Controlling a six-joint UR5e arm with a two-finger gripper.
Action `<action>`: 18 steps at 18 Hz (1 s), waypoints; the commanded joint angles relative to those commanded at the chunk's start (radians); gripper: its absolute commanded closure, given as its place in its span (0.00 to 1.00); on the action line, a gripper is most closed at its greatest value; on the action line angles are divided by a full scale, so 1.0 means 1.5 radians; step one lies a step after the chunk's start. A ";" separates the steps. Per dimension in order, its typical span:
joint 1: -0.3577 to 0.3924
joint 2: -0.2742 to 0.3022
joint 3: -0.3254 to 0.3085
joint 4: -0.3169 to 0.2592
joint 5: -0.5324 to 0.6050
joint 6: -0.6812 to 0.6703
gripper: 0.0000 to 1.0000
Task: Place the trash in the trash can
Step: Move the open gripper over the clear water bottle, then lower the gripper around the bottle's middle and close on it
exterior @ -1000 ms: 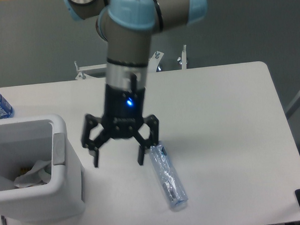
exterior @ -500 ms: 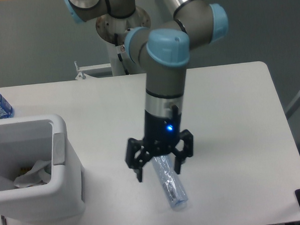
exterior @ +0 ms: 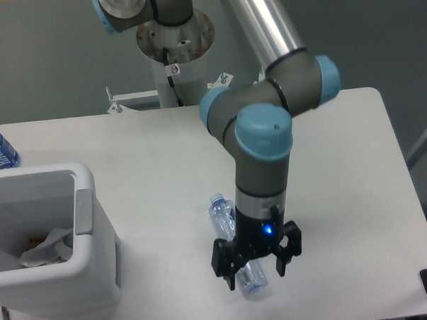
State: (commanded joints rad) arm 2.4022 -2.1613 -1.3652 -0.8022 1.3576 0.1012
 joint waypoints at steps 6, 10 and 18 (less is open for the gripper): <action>-0.001 -0.027 -0.009 -0.010 0.020 -0.003 0.00; -0.001 -0.039 -0.012 -0.020 0.038 -0.003 0.00; -0.001 -0.034 -0.031 -0.136 0.093 0.001 0.00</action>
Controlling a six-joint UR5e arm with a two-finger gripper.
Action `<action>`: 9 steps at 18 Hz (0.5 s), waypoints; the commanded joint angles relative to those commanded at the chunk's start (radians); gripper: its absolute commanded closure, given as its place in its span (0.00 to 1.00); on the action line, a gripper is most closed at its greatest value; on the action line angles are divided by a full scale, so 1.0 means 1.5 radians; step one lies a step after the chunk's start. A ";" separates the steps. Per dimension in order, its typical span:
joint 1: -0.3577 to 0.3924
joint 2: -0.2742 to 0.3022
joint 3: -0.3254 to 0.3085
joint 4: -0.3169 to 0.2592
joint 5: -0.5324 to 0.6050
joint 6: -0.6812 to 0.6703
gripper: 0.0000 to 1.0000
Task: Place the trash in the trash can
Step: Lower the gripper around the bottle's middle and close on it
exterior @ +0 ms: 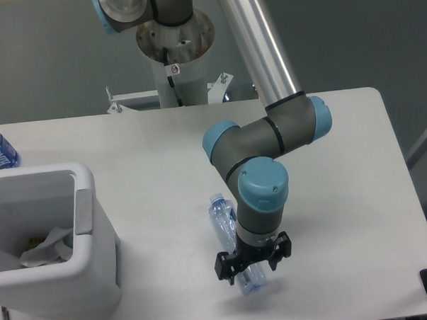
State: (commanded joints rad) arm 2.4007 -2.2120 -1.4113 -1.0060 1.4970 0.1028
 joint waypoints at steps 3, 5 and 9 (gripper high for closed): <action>-0.004 0.000 0.000 -0.031 0.014 0.000 0.00; -0.006 0.000 -0.007 -0.040 0.016 0.000 0.00; -0.019 -0.001 -0.007 -0.053 0.017 0.000 0.00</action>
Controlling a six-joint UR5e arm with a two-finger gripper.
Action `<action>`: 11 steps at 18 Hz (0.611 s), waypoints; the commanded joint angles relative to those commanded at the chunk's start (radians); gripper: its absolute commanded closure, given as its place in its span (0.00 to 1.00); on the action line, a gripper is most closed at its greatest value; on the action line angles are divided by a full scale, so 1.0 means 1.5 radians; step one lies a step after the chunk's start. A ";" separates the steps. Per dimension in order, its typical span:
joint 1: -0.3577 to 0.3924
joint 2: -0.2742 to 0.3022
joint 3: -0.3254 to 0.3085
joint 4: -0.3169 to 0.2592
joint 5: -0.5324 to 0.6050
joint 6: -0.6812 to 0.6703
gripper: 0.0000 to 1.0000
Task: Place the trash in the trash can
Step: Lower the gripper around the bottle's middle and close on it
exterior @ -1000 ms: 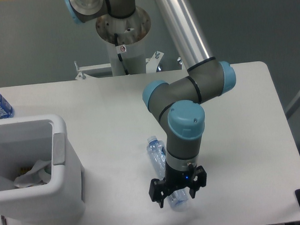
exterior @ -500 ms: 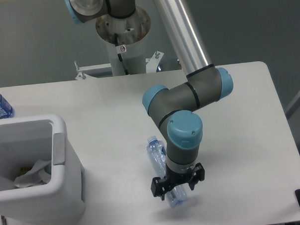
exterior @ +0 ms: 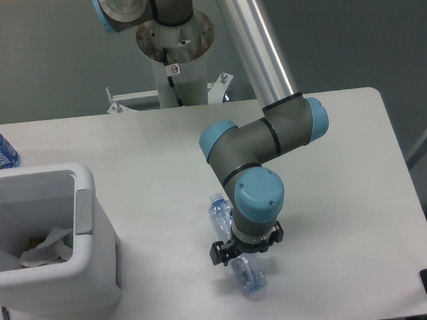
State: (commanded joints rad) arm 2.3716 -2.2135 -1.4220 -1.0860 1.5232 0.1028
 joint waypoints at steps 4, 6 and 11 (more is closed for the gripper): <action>-0.005 -0.013 0.004 0.003 0.012 0.000 0.00; -0.005 -0.016 0.005 0.003 0.017 0.000 0.00; -0.005 -0.020 0.004 0.003 0.026 0.000 0.00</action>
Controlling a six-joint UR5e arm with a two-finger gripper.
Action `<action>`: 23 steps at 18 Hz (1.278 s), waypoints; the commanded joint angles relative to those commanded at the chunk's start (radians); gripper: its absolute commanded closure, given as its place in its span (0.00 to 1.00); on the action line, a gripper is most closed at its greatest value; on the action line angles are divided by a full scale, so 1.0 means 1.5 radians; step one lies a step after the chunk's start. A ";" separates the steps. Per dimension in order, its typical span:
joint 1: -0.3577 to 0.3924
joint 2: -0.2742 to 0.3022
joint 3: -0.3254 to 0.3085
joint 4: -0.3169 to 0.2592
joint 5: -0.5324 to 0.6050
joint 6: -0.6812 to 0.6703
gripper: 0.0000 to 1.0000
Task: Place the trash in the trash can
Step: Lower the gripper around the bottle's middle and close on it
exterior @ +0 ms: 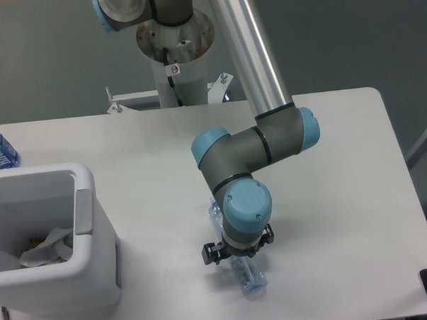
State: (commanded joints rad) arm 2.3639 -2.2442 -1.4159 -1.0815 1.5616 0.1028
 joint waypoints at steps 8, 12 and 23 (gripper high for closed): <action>-0.004 -0.001 -0.004 -0.001 0.018 0.022 0.08; -0.005 -0.001 -0.006 0.000 0.019 0.022 0.08; -0.010 0.000 -0.010 -0.002 0.034 0.022 0.36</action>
State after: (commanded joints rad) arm 2.3485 -2.2442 -1.4312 -1.0845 1.6122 0.1365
